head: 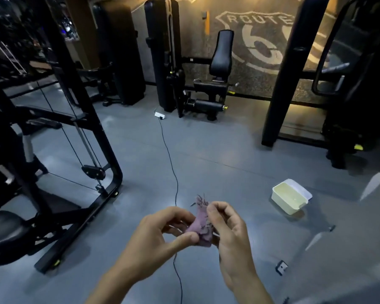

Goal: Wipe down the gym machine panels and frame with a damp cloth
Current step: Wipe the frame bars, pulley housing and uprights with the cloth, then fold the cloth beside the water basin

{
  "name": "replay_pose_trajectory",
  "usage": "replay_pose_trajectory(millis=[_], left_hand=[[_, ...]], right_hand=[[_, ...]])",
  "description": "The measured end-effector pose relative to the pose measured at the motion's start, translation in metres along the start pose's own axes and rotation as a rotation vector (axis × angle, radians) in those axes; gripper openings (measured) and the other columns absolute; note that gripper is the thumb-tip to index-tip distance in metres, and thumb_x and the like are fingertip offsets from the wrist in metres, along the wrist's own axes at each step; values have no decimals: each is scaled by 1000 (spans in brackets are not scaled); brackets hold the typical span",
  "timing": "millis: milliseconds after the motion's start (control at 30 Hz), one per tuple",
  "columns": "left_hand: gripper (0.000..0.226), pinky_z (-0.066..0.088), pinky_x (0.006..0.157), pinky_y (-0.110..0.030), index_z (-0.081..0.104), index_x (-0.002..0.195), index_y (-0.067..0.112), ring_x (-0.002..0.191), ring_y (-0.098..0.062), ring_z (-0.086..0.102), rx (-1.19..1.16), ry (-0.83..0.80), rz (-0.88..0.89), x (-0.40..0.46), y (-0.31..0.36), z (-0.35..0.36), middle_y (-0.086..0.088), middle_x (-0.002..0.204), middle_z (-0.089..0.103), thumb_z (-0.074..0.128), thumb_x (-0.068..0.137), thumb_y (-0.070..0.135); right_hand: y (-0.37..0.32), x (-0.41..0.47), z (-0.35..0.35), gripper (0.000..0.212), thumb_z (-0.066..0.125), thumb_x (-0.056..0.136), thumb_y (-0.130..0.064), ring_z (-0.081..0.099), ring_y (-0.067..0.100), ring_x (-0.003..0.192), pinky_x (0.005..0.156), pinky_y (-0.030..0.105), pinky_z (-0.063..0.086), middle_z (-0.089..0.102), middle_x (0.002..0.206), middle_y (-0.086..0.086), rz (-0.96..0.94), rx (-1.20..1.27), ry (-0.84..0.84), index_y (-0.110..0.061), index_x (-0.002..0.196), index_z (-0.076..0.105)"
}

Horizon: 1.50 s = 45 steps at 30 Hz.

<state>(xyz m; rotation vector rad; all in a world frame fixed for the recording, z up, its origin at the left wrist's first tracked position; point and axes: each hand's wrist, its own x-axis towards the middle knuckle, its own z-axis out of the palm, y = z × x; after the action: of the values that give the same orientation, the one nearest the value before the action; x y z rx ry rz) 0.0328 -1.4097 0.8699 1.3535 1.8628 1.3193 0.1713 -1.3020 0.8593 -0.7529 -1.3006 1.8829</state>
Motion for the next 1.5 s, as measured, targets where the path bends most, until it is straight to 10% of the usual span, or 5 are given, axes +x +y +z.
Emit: replay_pose_trajectory(millis=[133,333,800,1067,1500], left_hand=[[16,58,81,-24,76,96,23,87,-12,76,27,-22,-30,64,-21,-30,6,91,78,77,91,38],[26,52,67,-27,75,85,24,72,-12,67,-15,11,-11,154,-34,-41,3,78,73,68,94,48],[40,55,69,-23,65,88,0,73,-14,65,-421,-233,-52,394,-76,-3,-4,75,69,60,103,37],[47,61,74,-32,67,107,-6,88,-32,70,-700,-310,-239,522,-80,29,-24,99,75,50,100,37],[45,53,80,-42,70,95,6,85,-24,67,-464,-757,-191,690,-55,233,-21,98,74,58,94,49]], right_hand=[[6,62,23,24,68,85,-39,70,29,82,79,63,57,73,96,21,67,65,8,-15,88,68],[-3,139,29,25,71,85,-37,70,33,89,86,74,51,73,104,23,93,114,96,-12,90,67],[-14,316,-13,72,86,64,-62,67,26,87,71,39,56,72,105,21,-4,122,386,-7,105,63],[-29,398,-46,39,83,77,-19,62,26,61,60,30,54,65,79,12,-76,110,543,1,99,58],[-55,516,-244,51,74,80,-32,69,17,115,98,34,54,75,119,3,-42,111,678,-8,124,65]])
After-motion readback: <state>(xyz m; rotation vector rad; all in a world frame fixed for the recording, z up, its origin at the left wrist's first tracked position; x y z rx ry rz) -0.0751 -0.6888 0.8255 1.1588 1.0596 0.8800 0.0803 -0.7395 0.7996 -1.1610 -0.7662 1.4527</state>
